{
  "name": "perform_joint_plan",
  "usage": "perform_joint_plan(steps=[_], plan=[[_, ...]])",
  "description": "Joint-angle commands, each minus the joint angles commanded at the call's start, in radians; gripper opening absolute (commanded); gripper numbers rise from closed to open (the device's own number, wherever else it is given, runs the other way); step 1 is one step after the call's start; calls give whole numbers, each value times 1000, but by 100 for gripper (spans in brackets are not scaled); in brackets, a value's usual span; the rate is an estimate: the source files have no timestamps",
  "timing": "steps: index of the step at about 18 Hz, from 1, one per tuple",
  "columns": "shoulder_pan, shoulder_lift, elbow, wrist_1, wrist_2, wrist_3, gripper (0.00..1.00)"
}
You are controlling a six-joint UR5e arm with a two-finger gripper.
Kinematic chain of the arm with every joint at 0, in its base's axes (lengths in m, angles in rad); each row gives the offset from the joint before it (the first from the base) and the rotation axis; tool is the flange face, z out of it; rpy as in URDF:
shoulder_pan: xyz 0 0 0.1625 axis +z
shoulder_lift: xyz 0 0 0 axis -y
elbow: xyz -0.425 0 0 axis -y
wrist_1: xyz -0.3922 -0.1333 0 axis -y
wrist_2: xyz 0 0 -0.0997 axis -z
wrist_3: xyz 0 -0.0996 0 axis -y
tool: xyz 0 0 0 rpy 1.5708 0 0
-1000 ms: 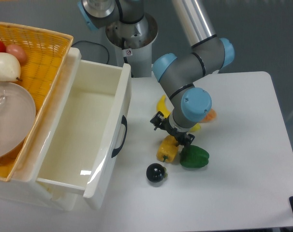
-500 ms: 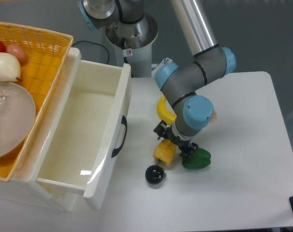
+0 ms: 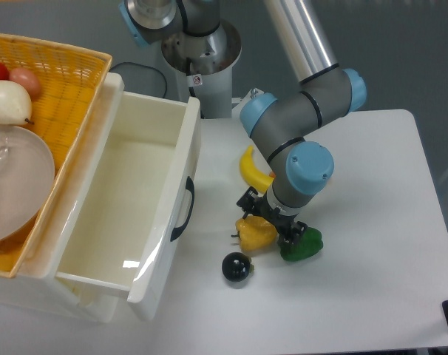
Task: Pick up the yellow pepper
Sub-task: 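Close the gripper around the yellow bell pepper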
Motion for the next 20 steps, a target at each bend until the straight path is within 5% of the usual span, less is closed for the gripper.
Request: perform_joint_plan(steps=[7, 12, 20], plan=[[-9, -17, 61, -3, 5, 320, 100], [-31, -25, 41, 3, 108, 502, 100], [-46, -23, 17, 3, 108, 502, 100]])
